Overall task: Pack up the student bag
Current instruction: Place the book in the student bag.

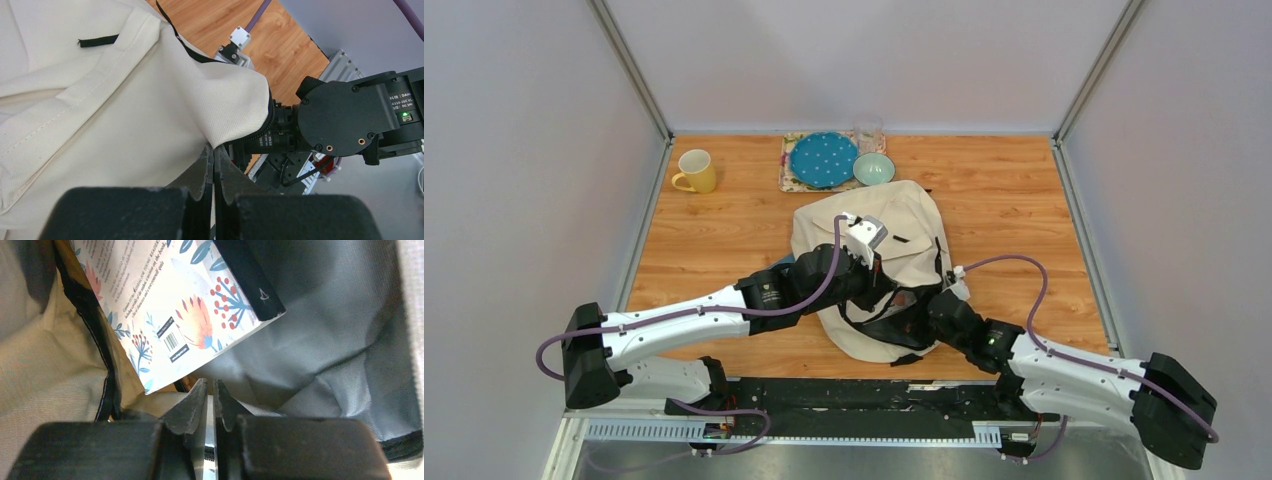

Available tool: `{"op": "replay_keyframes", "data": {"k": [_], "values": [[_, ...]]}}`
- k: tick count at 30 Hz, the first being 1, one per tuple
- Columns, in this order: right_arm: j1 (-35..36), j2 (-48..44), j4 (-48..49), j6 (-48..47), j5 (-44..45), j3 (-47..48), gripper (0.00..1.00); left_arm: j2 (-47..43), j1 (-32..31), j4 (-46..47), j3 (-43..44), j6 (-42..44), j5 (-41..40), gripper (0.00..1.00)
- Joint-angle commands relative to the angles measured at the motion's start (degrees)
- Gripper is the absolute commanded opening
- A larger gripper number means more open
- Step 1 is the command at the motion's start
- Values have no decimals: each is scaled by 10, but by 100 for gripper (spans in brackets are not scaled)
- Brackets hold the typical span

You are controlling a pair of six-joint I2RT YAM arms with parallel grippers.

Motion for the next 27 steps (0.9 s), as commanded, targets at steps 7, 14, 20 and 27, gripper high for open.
{"op": "replay_keyframes", "data": {"k": [7, 14, 20, 27], "values": [[-4, 88, 98, -43, 65, 56, 9, -7, -2, 37, 25, -5, 23, 0], [-25, 159, 197, -60, 88, 117, 9, -6, -3, 34, 22, -8, 28, 0], [-54, 221, 232, -55, 85, 153, 12, -10, -2, 34, 17, -11, 27, 0], [-66, 211, 225, -63, 26, 134, 17, -18, -3, 32, 5, -9, 18, 0]]}}
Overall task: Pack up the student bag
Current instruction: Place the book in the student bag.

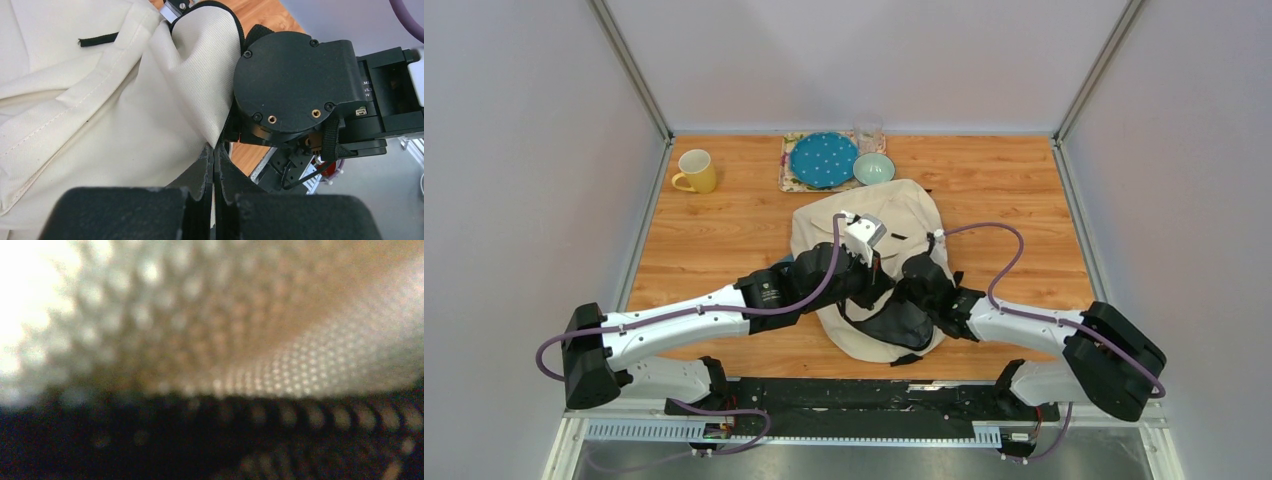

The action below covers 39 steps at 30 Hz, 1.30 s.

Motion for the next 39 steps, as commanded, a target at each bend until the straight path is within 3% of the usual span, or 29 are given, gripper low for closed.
{"op": "replay_keyframes", "data": {"k": [1, 4, 8, 18, 19, 22, 24, 27, 34, 37, 39], "values": [[-8, -55, 41, -20, -21, -23, 19, -22, -8, 33, 2, -9, 15, 0], [-7, -134, -10, -42, -26, -51, 26, -26, -8, 32, -4, -6, 5, 0], [-6, -268, -161, -57, -9, -83, 35, -30, -8, 32, -8, -5, -5, 0], [-4, -638, -451, -12, 59, -130, 43, -11, -7, 27, -9, -2, 6, 0], [-4, -654, -480, -9, 66, -121, 43, -9, -7, 22, -6, 2, 19, 25], [-4, -701, -604, -7, 107, -77, 45, -7, -7, -16, -3, 11, 20, 68], [-4, -716, -680, -9, 143, -51, 45, -19, -7, -40, -13, 16, 11, 79], [-4, -719, -751, -13, 185, -5, 46, -51, -7, -67, -31, 19, -19, 80], [-3, -668, -812, 17, 224, 57, 47, -159, 8, -151, -79, 18, -224, 80], [-3, -651, -777, -1, 224, 51, 49, -197, 49, -184, -105, 8, -230, 80], [-4, -649, -750, -17, 203, 31, 49, -214, 116, -200, -127, 2, -207, 81]]}}
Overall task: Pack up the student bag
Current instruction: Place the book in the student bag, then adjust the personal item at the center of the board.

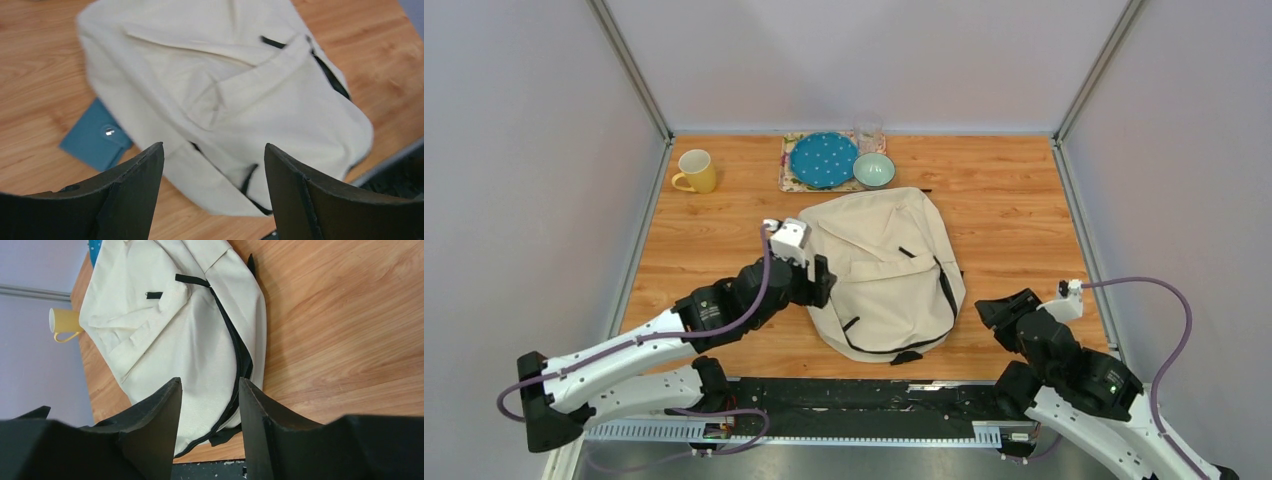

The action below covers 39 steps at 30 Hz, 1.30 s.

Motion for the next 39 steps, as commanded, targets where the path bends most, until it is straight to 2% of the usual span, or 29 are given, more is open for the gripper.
{"op": "replay_keyframes", "data": {"k": [1, 2, 5, 6, 9, 10, 13, 20, 25, 30, 35, 39], "values": [[1, 11, 50, -15, 1, -15, 49, -33, 101, -57, -39, -8, -8, 81], [2, 13, 62, -18, -10, -22, 49, -37, 142, -57, -55, -7, 3, 81], [1, 19, 97, -17, -52, -44, 49, -44, 202, -47, -87, -5, 41, 81], [2, 21, 105, -18, -70, -50, 49, -43, 244, -41, -95, -5, 58, 81], [2, 34, 118, -22, -93, -58, 49, -27, 337, -4, -122, -5, 155, 82], [1, 38, 119, -24, -96, -57, 49, -19, 352, 3, -127, -5, 188, 82], [1, 46, 116, -36, -102, -52, 49, 31, 391, 11, -122, 2, 215, 81], [2, 35, 116, -41, -101, -50, 49, 154, 413, 60, -94, 31, 231, 82], [0, 25, 113, -37, -107, -58, 49, 195, 413, 85, -82, 33, 223, 82], [1, 12, 114, -25, -113, -72, 50, 251, 414, 67, -67, 32, 151, 82], [1, 6, 111, -25, -113, -76, 50, 304, 415, 44, -59, 21, 118, 82], [1, 4, 108, -23, -112, -75, 50, 319, 416, 12, -66, -1, 67, 81]]}}
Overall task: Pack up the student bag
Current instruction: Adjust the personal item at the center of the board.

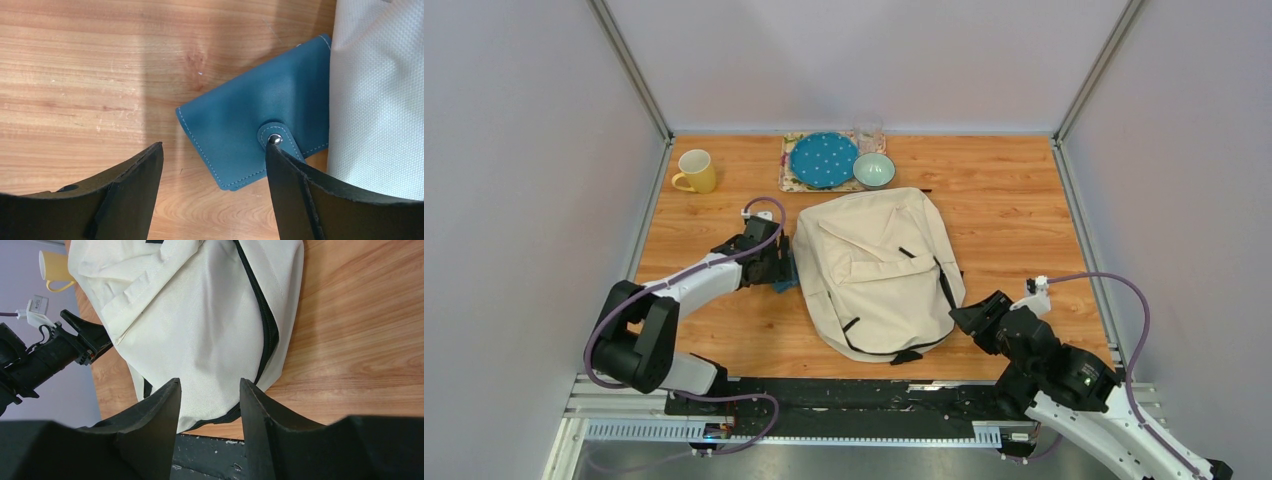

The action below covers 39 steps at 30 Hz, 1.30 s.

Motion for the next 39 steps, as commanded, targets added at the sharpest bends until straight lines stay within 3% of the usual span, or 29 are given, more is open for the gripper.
{"op": "replay_keyframes", "data": {"k": [1, 7, 13, 20, 23, 28, 32, 39], "values": [[1, -11, 8, 8, 3, 3, 50, 20, 6, -50, -9, -28, -79, 82], [1, -13, 5, 13, 16, -2, 51, -11, 44, -58, -88, -83, -72, 81], [1, 13, 18, 8, 15, -7, 53, -104, 91, -64, -153, -103, -64, 80], [1, 97, 31, 23, -17, -3, 51, -227, 94, -102, -134, -109, -44, 80], [1, 119, 8, 55, -14, -4, 45, -271, 94, -114, -120, -107, -14, 80], [2, 89, -34, 64, -20, -8, 33, -339, 93, -133, -100, -100, 22, 81], [1, 57, -6, 76, -108, -62, 27, -370, 89, -147, -93, -114, 41, 82], [3, 68, 29, 85, -123, -102, 31, -372, 40, -150, -75, -124, 45, 82]]}}
